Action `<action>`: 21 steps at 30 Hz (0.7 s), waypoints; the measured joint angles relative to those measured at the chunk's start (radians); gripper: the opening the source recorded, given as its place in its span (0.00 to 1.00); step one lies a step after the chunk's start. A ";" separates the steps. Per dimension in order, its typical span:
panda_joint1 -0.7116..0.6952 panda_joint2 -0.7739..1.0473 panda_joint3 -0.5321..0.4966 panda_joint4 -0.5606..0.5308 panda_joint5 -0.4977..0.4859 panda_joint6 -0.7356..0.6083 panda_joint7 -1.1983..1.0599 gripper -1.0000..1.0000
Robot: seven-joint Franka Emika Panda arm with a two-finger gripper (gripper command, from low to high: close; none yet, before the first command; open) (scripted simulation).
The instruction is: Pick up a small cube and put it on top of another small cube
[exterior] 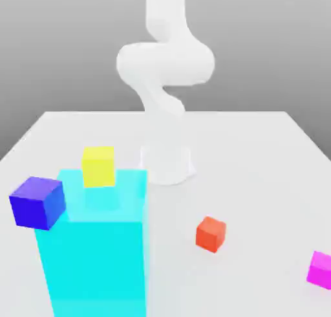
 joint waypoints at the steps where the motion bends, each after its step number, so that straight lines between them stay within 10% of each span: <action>1: 0.013 0.031 0.007 -0.032 -0.010 0.026 -0.023 0.50; 21: 0.295 0.719 -0.011 -0.580 0.007 0.584 -0.609 0.50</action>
